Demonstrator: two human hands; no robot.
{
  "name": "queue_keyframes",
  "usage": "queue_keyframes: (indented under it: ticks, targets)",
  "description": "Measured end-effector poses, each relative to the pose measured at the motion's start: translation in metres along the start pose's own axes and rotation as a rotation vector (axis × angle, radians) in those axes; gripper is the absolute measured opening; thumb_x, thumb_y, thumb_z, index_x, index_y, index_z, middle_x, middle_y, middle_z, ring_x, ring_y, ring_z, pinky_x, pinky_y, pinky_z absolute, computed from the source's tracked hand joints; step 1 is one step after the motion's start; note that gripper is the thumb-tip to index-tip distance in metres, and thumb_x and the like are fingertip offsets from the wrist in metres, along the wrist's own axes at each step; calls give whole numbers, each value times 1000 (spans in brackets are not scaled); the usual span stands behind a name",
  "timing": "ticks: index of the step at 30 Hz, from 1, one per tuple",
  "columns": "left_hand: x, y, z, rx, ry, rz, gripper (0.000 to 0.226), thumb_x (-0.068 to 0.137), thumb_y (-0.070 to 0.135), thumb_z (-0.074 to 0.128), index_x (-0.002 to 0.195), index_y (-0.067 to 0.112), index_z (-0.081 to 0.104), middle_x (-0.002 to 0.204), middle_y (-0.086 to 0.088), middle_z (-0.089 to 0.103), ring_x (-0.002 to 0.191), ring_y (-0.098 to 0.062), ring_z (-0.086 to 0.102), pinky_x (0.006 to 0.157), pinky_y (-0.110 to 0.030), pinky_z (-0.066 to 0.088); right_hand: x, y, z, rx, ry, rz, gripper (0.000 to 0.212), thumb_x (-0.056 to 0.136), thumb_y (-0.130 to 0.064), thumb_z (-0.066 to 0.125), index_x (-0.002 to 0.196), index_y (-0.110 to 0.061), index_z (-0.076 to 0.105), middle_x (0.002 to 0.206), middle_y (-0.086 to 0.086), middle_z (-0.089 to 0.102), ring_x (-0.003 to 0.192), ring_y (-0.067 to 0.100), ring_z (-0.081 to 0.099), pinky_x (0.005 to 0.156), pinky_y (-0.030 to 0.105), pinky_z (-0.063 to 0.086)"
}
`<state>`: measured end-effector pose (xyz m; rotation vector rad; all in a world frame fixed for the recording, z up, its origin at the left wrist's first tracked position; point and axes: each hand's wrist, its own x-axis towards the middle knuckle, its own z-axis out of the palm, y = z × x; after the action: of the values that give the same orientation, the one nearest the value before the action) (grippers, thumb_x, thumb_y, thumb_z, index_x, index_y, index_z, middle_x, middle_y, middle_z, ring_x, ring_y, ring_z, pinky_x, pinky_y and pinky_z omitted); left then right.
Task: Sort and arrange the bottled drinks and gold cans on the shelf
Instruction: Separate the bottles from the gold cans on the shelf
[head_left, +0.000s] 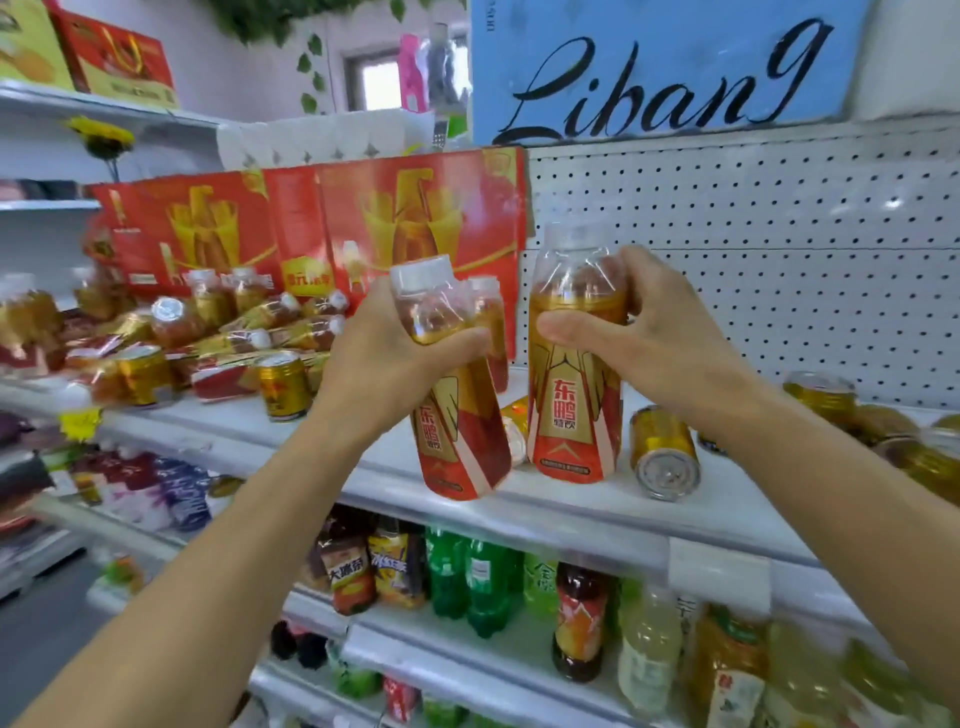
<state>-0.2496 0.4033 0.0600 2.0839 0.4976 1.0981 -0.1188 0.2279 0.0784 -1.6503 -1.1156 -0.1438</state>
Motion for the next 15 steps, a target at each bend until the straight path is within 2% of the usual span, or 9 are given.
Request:
queue_keyframes:
  ticks: [3,6,12,15]
  targets:
    - [-9,-22,-40,25,50,-24,59,60,57,82,108,36,56,94,19,70,82,1,68,79,-38,58,0,-17,42,45,-63,-21,34,75,-39,78,94,-30,52,85,-12,63,69,-13,60,53,5,43]
    - [-11,-49,-87,74,80,-47,59,62,58,81,111,34,56,95,19,70,81,6,66,79,-35,58,3,-36,93,109,-107,-38,37,74,-38,79,100,-29,54,89,-13,64,74,-12,62,55,6,45]
    - [-12,-119,-199,138,86,-96,56,66,59,79,110,36,53,99,20,67,88,2,64,81,-35,57,14,-73,215,241,-160,-32,39,72,-36,80,102,-29,57,90,-12,69,78,-3,66,60,10,49]
    - [-7,-157,-260,173,83,-94,57,66,58,79,113,36,53,100,19,67,89,1,65,81,-36,57,22,-92,278,286,-165,-23,38,71,-33,81,100,-28,57,85,-15,69,74,-5,65,57,8,46]
